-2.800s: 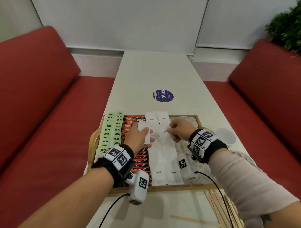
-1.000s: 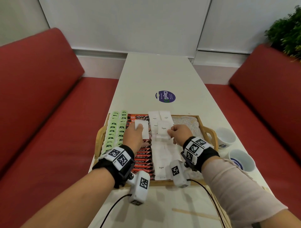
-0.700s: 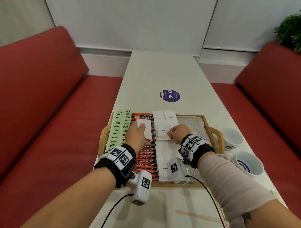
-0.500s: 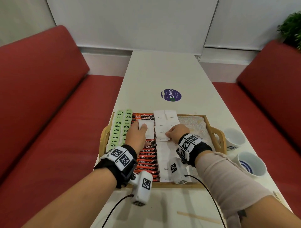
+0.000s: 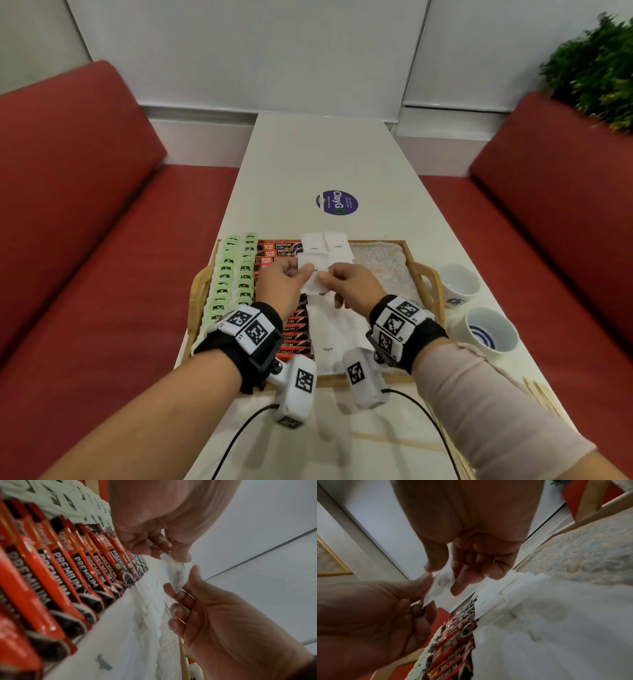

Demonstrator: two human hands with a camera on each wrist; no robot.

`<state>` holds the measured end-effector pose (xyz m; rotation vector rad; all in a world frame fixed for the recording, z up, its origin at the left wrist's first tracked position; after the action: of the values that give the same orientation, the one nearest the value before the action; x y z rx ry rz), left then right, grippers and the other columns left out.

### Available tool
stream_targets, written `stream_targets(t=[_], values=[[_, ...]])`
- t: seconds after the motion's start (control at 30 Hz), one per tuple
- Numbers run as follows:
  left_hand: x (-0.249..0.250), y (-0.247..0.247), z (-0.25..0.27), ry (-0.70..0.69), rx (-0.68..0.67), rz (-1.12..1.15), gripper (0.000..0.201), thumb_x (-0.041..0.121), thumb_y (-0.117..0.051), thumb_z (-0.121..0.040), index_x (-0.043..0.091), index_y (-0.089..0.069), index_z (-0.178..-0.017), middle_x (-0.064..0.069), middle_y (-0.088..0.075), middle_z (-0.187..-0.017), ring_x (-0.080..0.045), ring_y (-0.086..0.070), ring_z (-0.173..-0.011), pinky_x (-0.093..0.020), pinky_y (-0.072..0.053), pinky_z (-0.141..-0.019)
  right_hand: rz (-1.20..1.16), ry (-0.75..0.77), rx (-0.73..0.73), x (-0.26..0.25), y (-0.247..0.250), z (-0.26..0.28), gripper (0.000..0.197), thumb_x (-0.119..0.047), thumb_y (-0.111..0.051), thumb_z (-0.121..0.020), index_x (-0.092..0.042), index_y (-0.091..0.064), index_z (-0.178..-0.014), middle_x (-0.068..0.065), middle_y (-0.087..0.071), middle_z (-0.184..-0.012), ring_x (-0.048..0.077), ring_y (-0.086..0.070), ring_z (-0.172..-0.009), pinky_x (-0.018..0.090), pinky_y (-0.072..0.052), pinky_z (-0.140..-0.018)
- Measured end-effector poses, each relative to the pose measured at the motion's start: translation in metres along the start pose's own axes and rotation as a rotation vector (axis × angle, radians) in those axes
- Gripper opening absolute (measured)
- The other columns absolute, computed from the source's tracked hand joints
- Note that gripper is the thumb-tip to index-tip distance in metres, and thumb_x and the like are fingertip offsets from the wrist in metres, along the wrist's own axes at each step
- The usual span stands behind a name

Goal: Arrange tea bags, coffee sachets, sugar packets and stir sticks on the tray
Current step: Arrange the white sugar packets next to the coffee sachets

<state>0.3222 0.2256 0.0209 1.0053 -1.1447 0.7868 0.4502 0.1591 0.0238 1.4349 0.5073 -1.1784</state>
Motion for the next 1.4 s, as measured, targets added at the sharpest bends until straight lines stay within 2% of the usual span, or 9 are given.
stream_targets(t=[0.27, 0.47, 0.67, 0.8, 0.9, 1.03, 1.1, 1.23, 1.4], values=[[0.011, -0.013, 0.007, -0.014, -0.005, 0.037, 0.018, 0.025, -0.058, -0.093, 0.014, -0.063, -0.106, 0.000, -0.064, -0.095, -0.010, -0.056, -0.081, -0.017, -0.044, -0.070, -0.068, -0.129, 0.251, 0.024, 0.041, 0.007, 0.027, -0.025, -0.063, -0.090, -0.017, -0.054, -0.066, -0.001, -0.065, -0.068, 0.011, -0.052, -0.047, 0.025, -0.045, -0.057], [0.001, -0.011, 0.001, 0.028, 0.005, 0.016, 0.013, 0.016, -0.054, -0.093, 0.013, -0.063, -0.103, -0.008, -0.066, -0.102, -0.016, -0.057, -0.085, -0.036, -0.050, -0.088, -0.024, -0.325, 0.220, 0.040, 0.053, -0.005, 0.012, -0.016, -0.055, -0.095, -0.009, -0.058, -0.087, 0.006, -0.066, -0.081, 0.009, -0.049, -0.048, 0.015, -0.039, -0.038], [-0.010, -0.013, -0.006, 0.069, -0.015, 0.019, 0.019, 0.010, -0.053, -0.094, 0.009, -0.061, -0.110, -0.011, -0.063, -0.104, -0.016, -0.056, -0.083, -0.031, -0.050, -0.082, 0.078, -0.447, 0.126, 0.051, 0.039, -0.022, 0.006, -0.017, -0.056, -0.095, -0.011, -0.058, -0.094, 0.000, -0.060, -0.066, 0.007, -0.049, -0.046, 0.013, -0.036, -0.034], [-0.013, -0.013, -0.010, 0.074, -0.012, 0.000, 0.019, 0.010, -0.052, -0.093, 0.011, -0.061, -0.110, -0.010, -0.064, -0.104, -0.017, -0.056, -0.085, -0.030, -0.049, -0.081, 0.182, -0.470, 0.124, 0.058, 0.034, -0.032, 0.025, -0.017, -0.058, -0.093, -0.015, -0.050, -0.069, 0.004, -0.064, -0.071, 0.012, -0.053, -0.051, 0.024, -0.051, -0.061], [-0.014, -0.013, -0.010, 0.072, -0.018, -0.011, 0.018, 0.010, -0.052, -0.094, 0.012, -0.061, -0.109, -0.009, -0.063, -0.102, -0.016, -0.056, -0.083, -0.026, -0.047, -0.074, 0.281, -0.491, 0.118, 0.062, 0.033, -0.036, 0.029, -0.017, -0.060, -0.091, -0.013, -0.050, -0.064, 0.010, -0.071, -0.085, 0.023, -0.066, -0.072, 0.031, -0.056, -0.078], [-0.013, -0.015, -0.009, 0.065, -0.021, -0.021, 0.016, 0.011, -0.051, -0.094, 0.015, -0.059, -0.107, -0.006, -0.062, -0.100, -0.014, -0.055, -0.079, -0.026, -0.047, -0.069, 0.296, -0.478, 0.078, 0.064, 0.033, -0.036, 0.021, -0.022, -0.059, -0.091, -0.011, -0.055, -0.073, 0.007, -0.065, -0.082, 0.019, -0.065, -0.074, 0.015, -0.054, -0.064], [-0.010, -0.016, -0.007, 0.064, -0.025, -0.018, 0.016, 0.010, -0.050, -0.095, 0.015, -0.057, -0.108, -0.003, -0.059, -0.094, -0.011, -0.053, -0.072, -0.023, -0.046, -0.064, 0.401, -0.492, 0.066, 0.063, 0.035, -0.034, 0.025, -0.031, -0.060, -0.090, -0.007, -0.061, -0.086, 0.010, -0.067, -0.091, 0.025, -0.066, -0.086, 0.024, -0.053, -0.076], [-0.002, -0.017, 0.002, 0.048, -0.028, -0.028, 0.018, 0.010, -0.050, -0.095, 0.015, -0.057, -0.110, 0.001, -0.057, -0.090, -0.009, -0.053, -0.072, -0.022, -0.046, -0.063, 0.442, -0.482, 0.071, 0.053, 0.044, -0.025, 0.032, -0.038, -0.061, -0.090, -0.006, -0.056, -0.088, 0.010, -0.061, -0.086, 0.025, -0.057, -0.077, 0.026, -0.043, -0.064], [0.011, -0.022, 0.029, 0.017, -0.062, -0.016, 0.016, 0.007, -0.049, -0.095, 0.012, -0.057, -0.108, 0.003, -0.054, -0.083, -0.010, -0.053, -0.071, -0.024, -0.044, -0.064, 0.398, -0.392, 0.114, 0.034, 0.056, 0.007, 0.029, -0.037, -0.057, -0.092, -0.008, -0.054, -0.087, 0.010, -0.062, -0.089, 0.024, -0.056, -0.077, 0.029, -0.046, -0.070]])
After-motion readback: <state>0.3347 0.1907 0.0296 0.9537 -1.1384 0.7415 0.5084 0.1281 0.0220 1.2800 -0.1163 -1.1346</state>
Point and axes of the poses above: each hand's wrist, its own z-axis away from the middle knuckle, its own y-axis out of the back of the hand, x = y × z, the point moved 6 cm from there along -z, towards the middle knuckle
